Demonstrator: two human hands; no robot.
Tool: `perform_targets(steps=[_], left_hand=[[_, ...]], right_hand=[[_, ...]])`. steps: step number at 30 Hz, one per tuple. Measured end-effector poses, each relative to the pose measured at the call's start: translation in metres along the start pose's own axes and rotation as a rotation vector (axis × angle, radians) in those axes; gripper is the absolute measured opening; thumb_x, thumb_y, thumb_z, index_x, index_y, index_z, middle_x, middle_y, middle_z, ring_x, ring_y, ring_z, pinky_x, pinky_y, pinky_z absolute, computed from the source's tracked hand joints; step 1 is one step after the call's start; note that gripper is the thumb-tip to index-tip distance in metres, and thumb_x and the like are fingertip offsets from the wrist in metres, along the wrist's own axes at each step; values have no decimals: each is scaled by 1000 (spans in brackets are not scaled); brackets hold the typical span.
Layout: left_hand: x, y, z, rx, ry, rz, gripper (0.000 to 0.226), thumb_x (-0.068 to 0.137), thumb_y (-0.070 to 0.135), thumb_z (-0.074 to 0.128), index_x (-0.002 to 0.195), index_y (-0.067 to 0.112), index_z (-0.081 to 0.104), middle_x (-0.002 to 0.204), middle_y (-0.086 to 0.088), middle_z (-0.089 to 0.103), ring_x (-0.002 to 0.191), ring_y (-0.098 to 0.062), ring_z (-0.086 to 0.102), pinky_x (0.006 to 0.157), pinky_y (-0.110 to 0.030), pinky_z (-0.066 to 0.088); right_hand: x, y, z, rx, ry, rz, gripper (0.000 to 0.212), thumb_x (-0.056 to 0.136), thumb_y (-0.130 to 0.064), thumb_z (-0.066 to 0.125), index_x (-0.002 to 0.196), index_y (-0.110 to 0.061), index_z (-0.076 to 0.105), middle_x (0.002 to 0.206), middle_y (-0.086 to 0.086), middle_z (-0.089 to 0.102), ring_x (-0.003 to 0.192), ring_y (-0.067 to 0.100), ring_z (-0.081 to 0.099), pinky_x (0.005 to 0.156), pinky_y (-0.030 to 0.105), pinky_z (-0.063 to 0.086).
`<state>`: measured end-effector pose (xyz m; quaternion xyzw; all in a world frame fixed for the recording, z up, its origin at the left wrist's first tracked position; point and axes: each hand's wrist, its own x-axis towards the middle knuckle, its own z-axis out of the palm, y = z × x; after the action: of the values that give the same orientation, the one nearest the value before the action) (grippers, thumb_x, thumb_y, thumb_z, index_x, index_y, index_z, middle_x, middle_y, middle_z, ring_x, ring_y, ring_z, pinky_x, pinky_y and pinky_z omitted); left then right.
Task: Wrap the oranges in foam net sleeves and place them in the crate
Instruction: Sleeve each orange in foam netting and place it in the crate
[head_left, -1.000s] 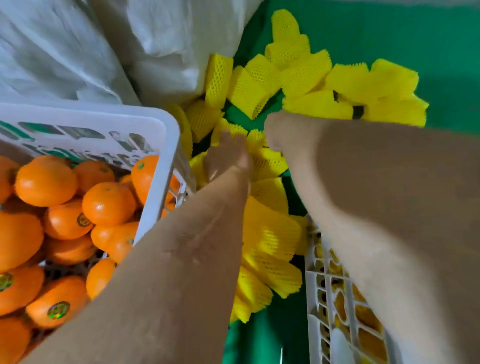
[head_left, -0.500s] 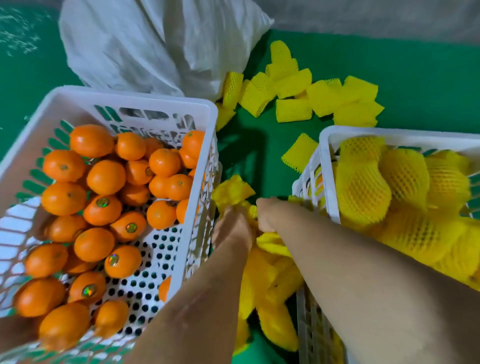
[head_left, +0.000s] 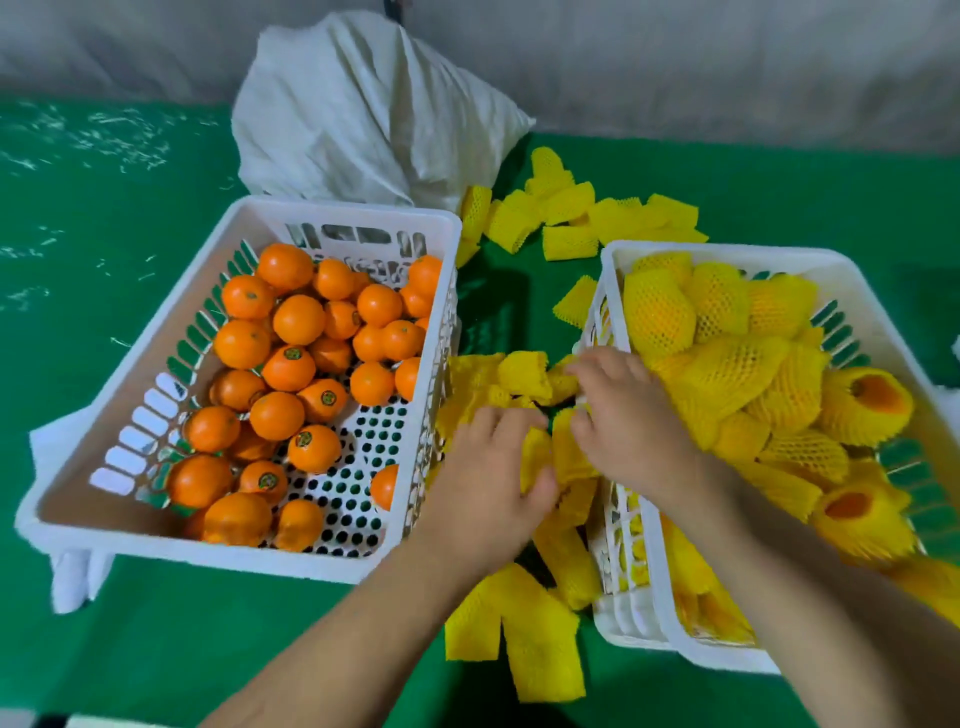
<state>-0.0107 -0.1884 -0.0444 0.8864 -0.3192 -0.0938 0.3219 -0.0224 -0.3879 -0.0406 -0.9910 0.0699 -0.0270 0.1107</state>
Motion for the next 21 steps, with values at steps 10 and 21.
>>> perform_targets(steps=[10,21], left_hand=[[-85,-50,136,626,-847,15,110,82,53,82,159,46,3,165,-7,6,153,-40,4,119,-69,10],[-53,-59,138,576,-484,-186,55,92,7,59,137,29,38,132,-10,45,124,-38,44,91,-48,49]], right_hand=[[-15,-7,4,-219,-171,65,39,96,-43,48,130,-28,61,147,-2,50,154,26,8,110,47,36],[-12,-10,6,-382,-230,6,29,97,-35,49,120,-24,62,129,4,58,137,31,29,100,48,36]])
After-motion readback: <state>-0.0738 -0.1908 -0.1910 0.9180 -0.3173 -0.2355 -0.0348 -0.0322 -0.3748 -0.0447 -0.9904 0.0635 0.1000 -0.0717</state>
